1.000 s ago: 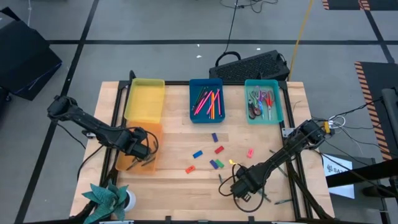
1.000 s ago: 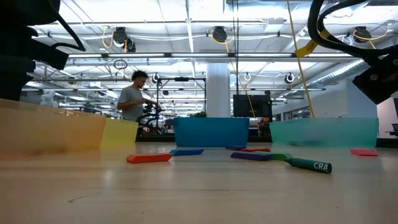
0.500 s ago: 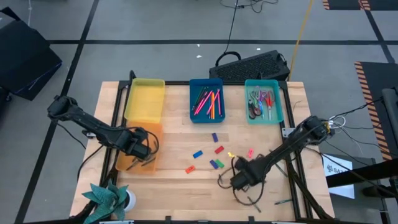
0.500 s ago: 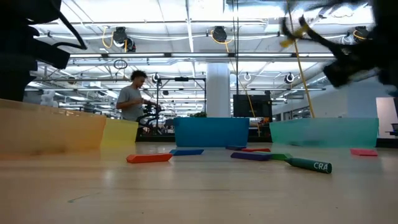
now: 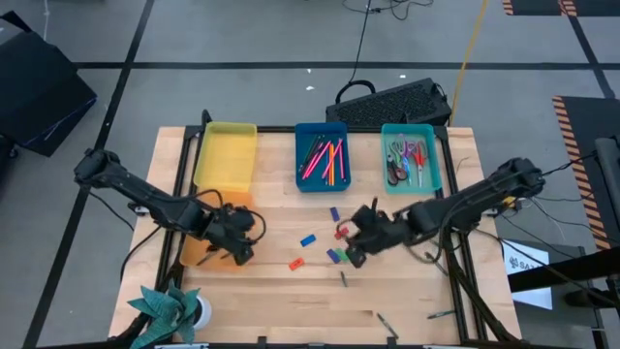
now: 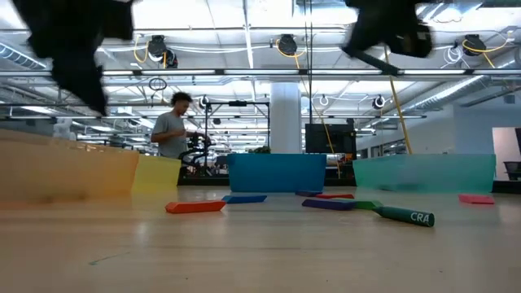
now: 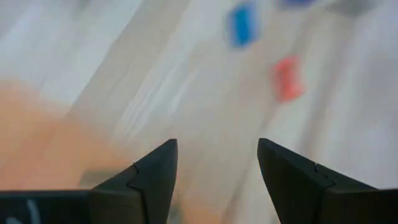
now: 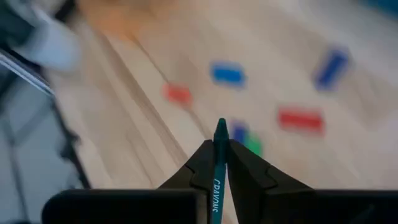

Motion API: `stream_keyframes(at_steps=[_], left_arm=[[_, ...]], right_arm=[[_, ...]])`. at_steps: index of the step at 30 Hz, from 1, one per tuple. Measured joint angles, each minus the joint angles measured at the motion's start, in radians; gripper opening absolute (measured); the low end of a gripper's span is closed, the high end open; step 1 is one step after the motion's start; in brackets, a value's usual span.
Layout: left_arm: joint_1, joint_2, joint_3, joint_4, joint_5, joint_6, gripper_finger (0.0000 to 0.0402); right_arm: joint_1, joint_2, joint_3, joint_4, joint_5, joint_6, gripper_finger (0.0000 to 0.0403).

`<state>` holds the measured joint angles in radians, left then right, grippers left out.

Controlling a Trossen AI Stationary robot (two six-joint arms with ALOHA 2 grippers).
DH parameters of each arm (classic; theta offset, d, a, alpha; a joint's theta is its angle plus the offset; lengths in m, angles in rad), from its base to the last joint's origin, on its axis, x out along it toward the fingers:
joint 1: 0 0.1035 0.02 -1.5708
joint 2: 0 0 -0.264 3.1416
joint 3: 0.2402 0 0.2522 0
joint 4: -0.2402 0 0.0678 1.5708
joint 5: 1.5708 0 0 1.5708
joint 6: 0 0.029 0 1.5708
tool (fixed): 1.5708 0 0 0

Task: Sort crayons/erasers/pens/pencils in bins
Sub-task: Put the green crayon into the orange bin

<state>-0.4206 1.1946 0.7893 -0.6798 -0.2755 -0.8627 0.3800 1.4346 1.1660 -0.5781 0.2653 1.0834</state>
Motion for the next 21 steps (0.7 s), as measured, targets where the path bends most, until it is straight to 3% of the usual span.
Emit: stream_keyframes(at_steps=[4,9,16,21], left_arm=[[0.004,0.000,0.067,0.182,-0.016,0.178,0.0225],[0.046,0.000,0.112,0.370,0.009,0.286,0.0230],[0.112,-0.004,0.118,0.634,0.180,0.366,0.0294],[0.156,0.007,0.118,0.785,0.160,0.387,0.0317]], right_arm=[[-0.040,-0.020,0.000,0.180,0.013,-0.138,0.0027],[-0.069,-0.020,0.000,0.439,-0.050,-0.336,0.0027],[-0.116,-0.054,0.001,0.647,-0.057,-0.502,0.0027],[-0.156,-0.056,0.001,0.748,-0.071,-0.593,0.0027]])
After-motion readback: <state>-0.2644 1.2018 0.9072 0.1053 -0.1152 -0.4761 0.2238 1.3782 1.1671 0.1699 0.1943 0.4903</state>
